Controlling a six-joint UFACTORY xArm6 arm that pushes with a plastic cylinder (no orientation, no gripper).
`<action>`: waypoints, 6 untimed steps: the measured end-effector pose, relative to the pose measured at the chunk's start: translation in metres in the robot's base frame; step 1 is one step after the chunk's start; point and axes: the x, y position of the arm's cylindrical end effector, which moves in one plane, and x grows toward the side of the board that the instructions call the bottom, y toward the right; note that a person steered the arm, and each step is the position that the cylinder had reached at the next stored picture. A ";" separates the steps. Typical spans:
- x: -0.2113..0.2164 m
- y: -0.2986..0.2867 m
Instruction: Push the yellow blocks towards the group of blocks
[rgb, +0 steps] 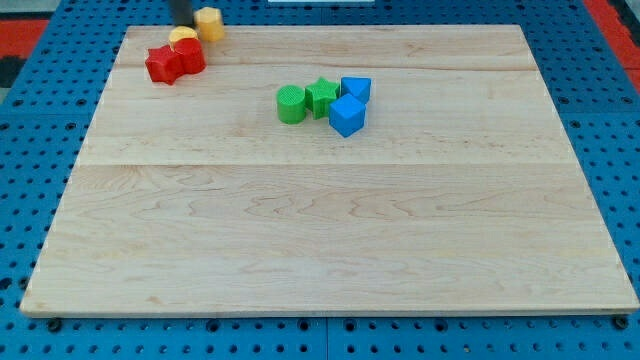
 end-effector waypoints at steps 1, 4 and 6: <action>0.000 0.000; 0.002 -0.059; 0.035 -0.033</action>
